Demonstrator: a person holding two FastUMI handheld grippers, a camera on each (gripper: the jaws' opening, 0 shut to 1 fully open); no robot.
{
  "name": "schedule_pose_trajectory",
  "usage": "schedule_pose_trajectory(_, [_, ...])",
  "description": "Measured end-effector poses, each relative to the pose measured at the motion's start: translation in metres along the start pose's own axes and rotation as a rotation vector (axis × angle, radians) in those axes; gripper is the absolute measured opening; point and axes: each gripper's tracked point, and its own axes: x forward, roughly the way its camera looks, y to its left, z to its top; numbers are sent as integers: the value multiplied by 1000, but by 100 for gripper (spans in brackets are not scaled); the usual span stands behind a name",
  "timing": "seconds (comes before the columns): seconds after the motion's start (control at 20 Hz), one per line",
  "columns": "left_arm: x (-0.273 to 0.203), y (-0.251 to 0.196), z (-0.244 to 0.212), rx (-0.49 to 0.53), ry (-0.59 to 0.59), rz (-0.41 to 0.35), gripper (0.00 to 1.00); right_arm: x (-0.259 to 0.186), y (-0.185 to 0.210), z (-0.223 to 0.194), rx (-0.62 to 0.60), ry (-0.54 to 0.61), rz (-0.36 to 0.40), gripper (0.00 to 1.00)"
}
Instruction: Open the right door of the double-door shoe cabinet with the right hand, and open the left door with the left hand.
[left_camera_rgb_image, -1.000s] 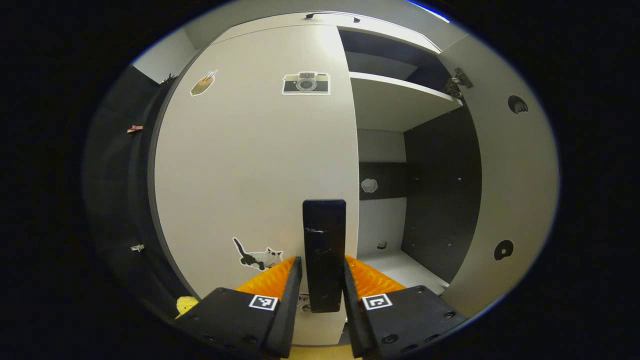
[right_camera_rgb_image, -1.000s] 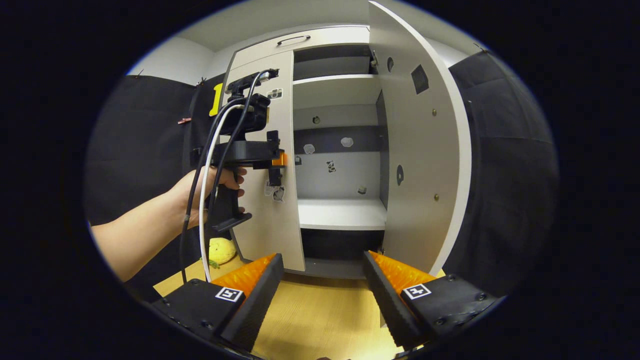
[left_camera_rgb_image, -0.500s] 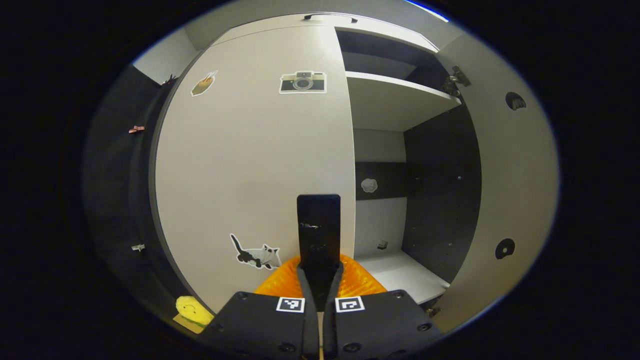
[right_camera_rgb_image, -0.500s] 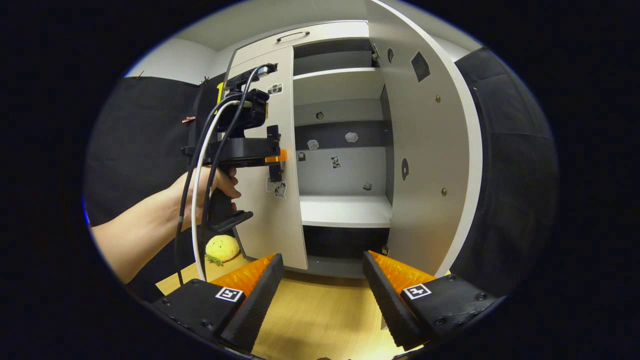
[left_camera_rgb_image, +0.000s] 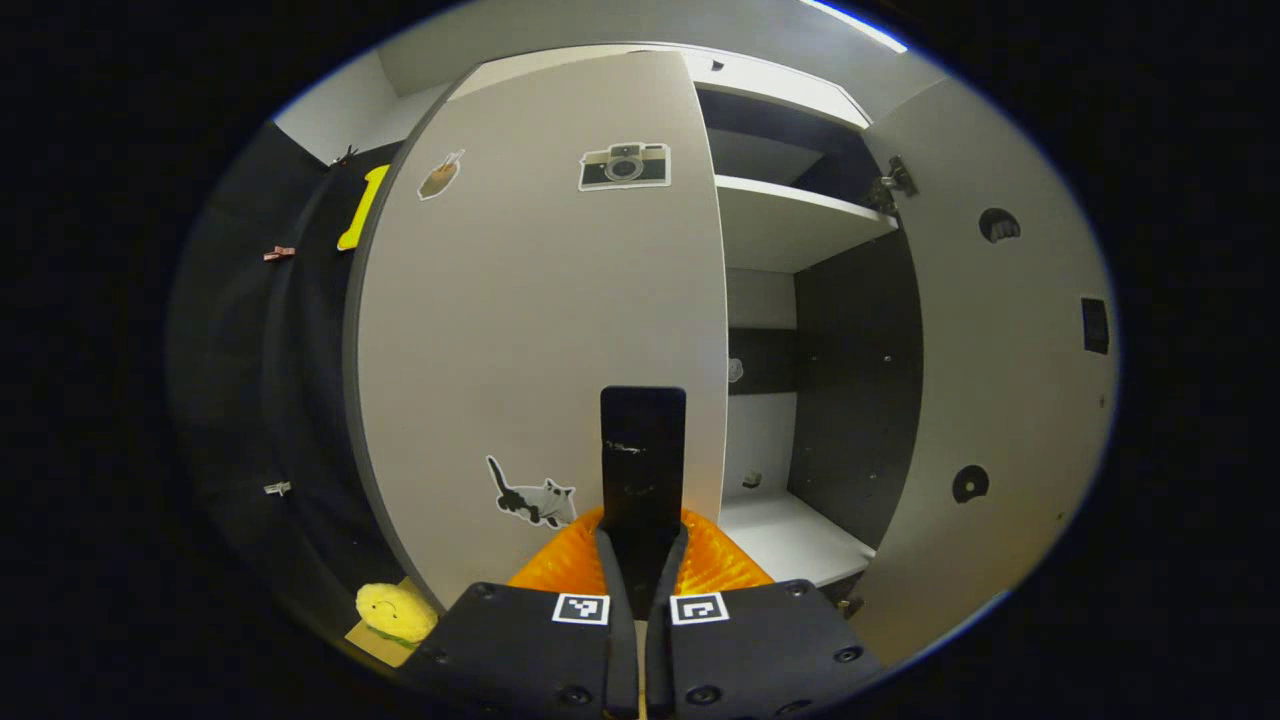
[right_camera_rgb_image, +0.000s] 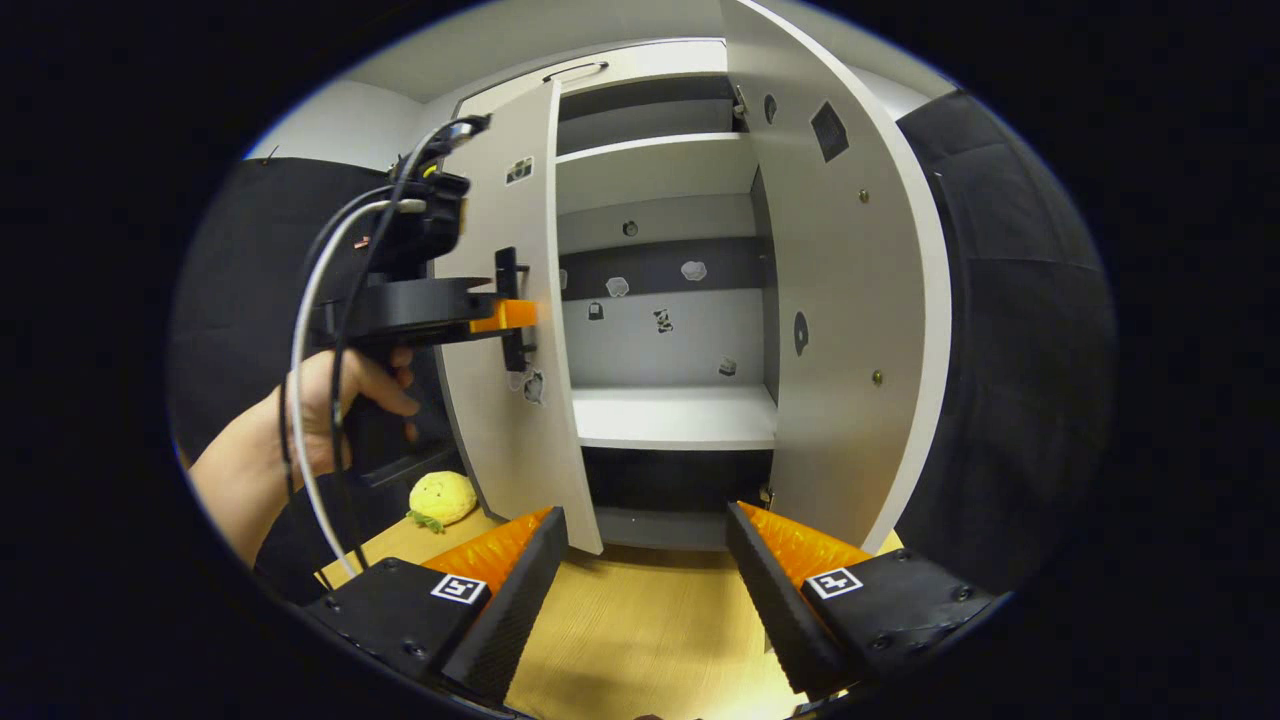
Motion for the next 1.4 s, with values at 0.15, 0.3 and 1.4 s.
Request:
schedule_pose_trajectory(0.15, [-27, 9, 0, 18, -8, -24, 8, 1, 9, 3, 26, 1, -29, 100])
schedule_pose_trajectory(0.3, [-52, 21, 0, 9, -2, -56, 8, -2, 25, 9, 26, -13, -46, 99])
schedule_pose_trajectory(1.4, [-161, 215, -3, -60, 20, -59, 5, -37, 78, 17, -18, -53, -201, 98])
